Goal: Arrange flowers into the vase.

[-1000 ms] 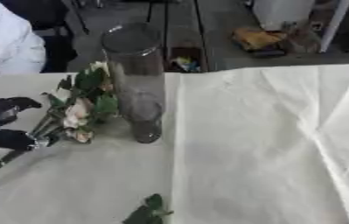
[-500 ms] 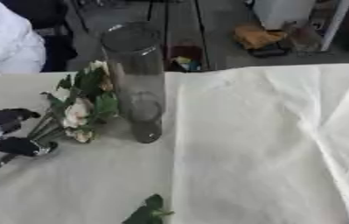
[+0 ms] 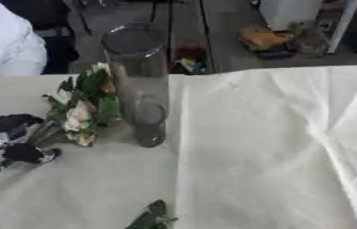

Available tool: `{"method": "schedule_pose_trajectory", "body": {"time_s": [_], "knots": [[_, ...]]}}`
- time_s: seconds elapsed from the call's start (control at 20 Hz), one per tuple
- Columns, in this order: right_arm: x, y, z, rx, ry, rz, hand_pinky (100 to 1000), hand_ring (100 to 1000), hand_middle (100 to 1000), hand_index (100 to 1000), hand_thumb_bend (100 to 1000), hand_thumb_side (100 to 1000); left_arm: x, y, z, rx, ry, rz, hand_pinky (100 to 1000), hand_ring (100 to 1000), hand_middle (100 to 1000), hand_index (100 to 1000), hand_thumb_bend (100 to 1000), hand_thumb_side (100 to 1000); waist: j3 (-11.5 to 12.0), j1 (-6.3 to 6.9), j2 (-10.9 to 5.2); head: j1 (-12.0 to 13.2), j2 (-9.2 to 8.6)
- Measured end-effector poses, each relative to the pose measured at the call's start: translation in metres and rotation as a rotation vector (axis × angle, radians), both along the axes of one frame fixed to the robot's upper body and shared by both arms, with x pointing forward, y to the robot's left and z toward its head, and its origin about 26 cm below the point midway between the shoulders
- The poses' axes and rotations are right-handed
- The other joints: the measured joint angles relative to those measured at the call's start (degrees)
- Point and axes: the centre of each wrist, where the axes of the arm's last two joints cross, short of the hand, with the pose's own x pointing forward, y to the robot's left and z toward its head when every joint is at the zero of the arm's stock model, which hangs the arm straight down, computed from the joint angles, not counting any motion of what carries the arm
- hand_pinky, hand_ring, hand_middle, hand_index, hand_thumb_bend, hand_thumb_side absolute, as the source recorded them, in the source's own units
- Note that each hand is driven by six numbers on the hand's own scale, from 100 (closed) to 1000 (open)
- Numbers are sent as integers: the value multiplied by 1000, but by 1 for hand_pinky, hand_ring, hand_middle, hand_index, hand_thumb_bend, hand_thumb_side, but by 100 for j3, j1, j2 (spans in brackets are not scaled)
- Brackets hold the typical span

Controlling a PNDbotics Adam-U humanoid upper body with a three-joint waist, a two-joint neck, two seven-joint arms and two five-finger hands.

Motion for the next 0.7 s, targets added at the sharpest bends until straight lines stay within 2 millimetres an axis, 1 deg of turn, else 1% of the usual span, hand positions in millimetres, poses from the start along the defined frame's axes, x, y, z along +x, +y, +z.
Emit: {"method": "schedule_pose_trajectory", "body": {"time_s": [0.05,0.1,0.15,0.2,0.25,0.3,0.35,0.4,0.45,0.5,0.6,0.65,0.7], "knots": [[0,0,0,-1,0,1,748,711,444,855,100,853,1,0,-1,1,-3,2,773,903,921,990,372,622,-8,-1,1,2,-1],[0,0,0,-2,-1,2,750,712,442,856,100,853,1,0,-1,1,-7,3,731,852,878,962,291,612,-10,-1,1,3,-1],[0,0,0,-3,-1,3,750,712,442,856,100,853,2,-1,-1,0,-8,3,696,808,845,937,235,602,-14,-2,5,3,-2],[0,0,0,-4,-1,3,752,713,441,856,100,853,3,-2,-2,-3,-10,3,667,775,811,919,212,593,-19,-2,14,4,-2],[0,0,0,-4,0,4,752,713,441,856,100,853,3,-2,-3,-4,-13,6,660,767,803,916,206,589,-20,-2,24,4,-3],[0,0,0,-5,1,5,753,714,442,856,100,852,4,-2,-2,-5,-17,10,590,687,734,875,151,561,-20,-2,31,4,-4],[0,0,0,-6,2,5,753,715,442,856,100,851,4,-1,-2,-6,-20,13,563,655,704,858,141,549,-20,-2,31,5,-8],[0,0,0,-6,2,6,755,716,442,856,100,851,4,-1,-2,-8,-19,13,507,599,647,822,123,529,-20,-2,31,6,-18],[0,0,0,-6,2,6,755,716,442,856,100,851,4,-1,-2,-9,-19,12,498,591,639,816,119,526,-20,-2,31,8,-22],[0,0,0,-5,3,6,755,716,442,856,100,850,4,-1,-2,-11,-16,10,432,533,580,769,100,495,-20,-1,31,11,-23],[0,0,0,-4,4,6,758,718,441,857,100,849,4,-1,-1,-22,-5,2,348,471,506,708,100,459,-20,0,31,16,-25],[0,0,0,-3,5,5,758,718,441,857,100,849,4,-1,0,-29,4,-1,335,461,496,700,100,452,-20,0,31,16,-25],[0,0,0,-2,6,5,759,719,439,857,100,849,4,-1,1,-36,11,-6,297,429,468,674,100,436,-20,1,31,17,-25]]}}
